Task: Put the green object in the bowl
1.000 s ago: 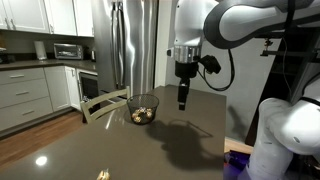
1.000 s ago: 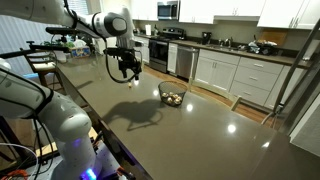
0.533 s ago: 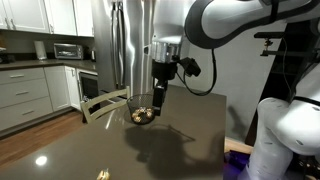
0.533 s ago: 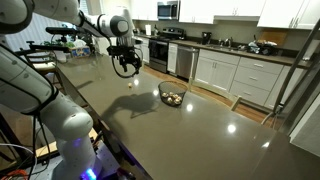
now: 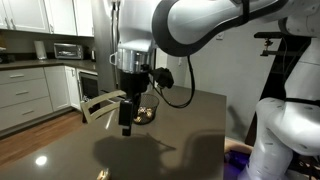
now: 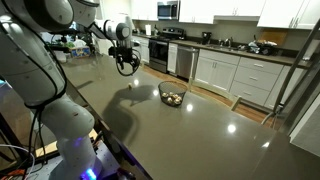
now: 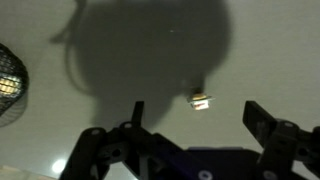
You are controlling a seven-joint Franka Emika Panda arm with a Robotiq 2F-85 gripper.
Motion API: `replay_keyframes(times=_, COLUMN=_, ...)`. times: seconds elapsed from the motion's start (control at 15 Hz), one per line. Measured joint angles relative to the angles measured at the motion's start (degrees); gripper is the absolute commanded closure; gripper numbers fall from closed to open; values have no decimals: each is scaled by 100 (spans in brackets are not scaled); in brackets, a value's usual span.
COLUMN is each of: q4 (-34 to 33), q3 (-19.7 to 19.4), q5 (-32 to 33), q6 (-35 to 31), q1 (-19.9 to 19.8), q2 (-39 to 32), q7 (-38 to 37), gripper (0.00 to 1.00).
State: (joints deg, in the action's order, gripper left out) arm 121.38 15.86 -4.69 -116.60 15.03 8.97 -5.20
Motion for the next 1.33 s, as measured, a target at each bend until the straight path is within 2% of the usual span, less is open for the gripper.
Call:
replay_keyframes(times=0.27, q4=-494, q3=229, q5=-47, q6=-51, q1=251, q2=-649, q7=0, gripper=0)
replay_keyframes(times=0.47, q4=-680, q3=331, q5=157, q6=-269, q1=365, q2=-1038, q7=0, gripper=0)
replay_keyframes(times=0.87, q4=-888, q3=303, q5=887, q6=-811, q1=408, q2=-1688, q7=-30, gripper=0)
replay_keyframes(times=1.33, q4=-1115, q3=180, q5=1204, q6=-887, q1=481, q2=-2289, q7=-66, gripper=0)
